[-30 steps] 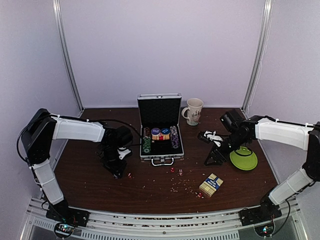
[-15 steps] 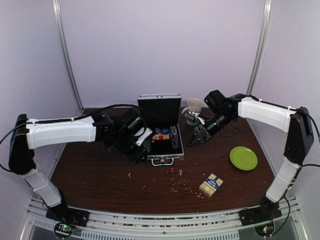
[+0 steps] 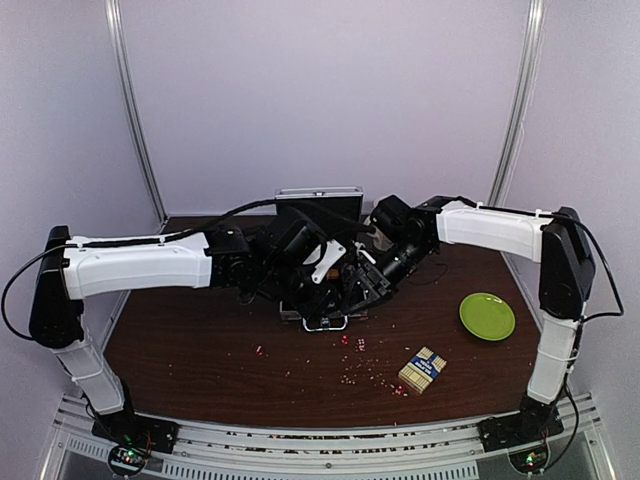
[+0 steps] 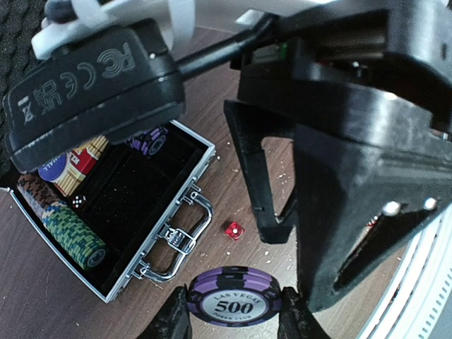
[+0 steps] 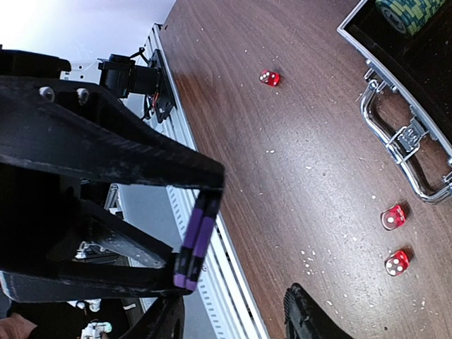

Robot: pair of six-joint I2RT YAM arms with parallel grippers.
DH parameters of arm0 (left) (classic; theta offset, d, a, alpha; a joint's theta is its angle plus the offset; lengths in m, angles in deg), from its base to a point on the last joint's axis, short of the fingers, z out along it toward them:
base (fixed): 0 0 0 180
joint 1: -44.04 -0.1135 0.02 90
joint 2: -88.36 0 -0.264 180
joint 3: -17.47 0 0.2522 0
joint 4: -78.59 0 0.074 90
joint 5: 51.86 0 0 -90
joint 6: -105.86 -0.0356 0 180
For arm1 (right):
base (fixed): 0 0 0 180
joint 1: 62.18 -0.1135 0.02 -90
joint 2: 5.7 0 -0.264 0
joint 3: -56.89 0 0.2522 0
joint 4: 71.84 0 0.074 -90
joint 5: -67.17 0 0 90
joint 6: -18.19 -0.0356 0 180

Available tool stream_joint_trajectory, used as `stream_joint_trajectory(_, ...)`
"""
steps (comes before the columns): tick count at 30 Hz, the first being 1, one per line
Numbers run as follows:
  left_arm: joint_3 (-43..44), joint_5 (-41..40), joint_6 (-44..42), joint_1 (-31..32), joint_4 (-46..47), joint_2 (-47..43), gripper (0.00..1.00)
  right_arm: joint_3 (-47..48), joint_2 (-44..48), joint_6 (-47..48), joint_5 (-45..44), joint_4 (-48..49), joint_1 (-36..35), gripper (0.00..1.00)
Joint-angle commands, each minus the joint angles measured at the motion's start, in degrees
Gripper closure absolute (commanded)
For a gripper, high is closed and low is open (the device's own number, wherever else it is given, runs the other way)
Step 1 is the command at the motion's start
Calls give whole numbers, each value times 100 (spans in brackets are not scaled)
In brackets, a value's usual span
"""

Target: Pack up texas hold em set

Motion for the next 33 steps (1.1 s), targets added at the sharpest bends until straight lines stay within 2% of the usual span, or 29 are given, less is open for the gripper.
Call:
stream_joint_trajectory(1, 210, 231, 11, 29, 277, 128, 73, 250, -71, -193, 375, 88, -64, 52)
stream_joint_trajectory(10, 74, 254, -15, 85, 278, 46, 73, 9, 235, -112, 329, 145, 411, 52)
stream_joint_trajectory(21, 66, 548, -234, 153, 503, 7, 72, 246, -10, -342, 501, 337, 64, 54)
stream_joint_trajectory(27, 79, 364, -274, 162, 495, 24, 72, 132, 26, -448, 652, 422, 34, 60)
stream_joint_trajectory(30, 108, 344, -280, 161, 468, 61, 72, 16, 77, -484, 676, 479, 34, 68)
stream_joint_trajectory(33, 185, 282, -291, 161, 371, 132, 72, -42, 118, -505, 664, 508, 27, 71)
